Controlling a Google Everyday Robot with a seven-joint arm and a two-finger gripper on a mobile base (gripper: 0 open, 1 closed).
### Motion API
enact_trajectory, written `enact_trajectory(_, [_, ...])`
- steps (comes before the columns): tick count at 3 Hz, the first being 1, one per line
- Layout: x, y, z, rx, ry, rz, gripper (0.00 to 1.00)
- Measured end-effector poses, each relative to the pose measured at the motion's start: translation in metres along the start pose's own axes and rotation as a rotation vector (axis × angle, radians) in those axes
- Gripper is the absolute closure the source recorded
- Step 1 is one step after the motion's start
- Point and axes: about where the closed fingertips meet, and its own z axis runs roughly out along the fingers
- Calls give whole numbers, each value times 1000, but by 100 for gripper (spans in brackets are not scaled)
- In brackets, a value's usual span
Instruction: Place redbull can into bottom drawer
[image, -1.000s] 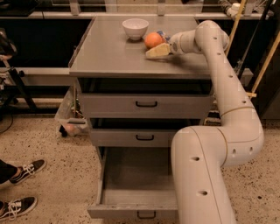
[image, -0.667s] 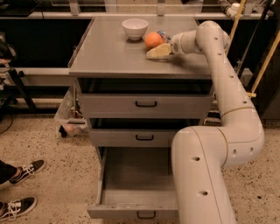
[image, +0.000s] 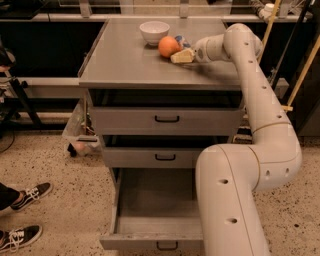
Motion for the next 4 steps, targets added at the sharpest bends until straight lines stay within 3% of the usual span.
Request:
enact_trajectory(1, [0, 1, 1, -2, 0, -2, 65])
enact_trajectory(2, [-3, 5, -14, -40, -10, -30, 88])
enact_trajectory(3, [2, -2, -71, -105, -34, -30, 100])
enact_trajectory(4, [33, -11, -164, -195, -54, -3, 100])
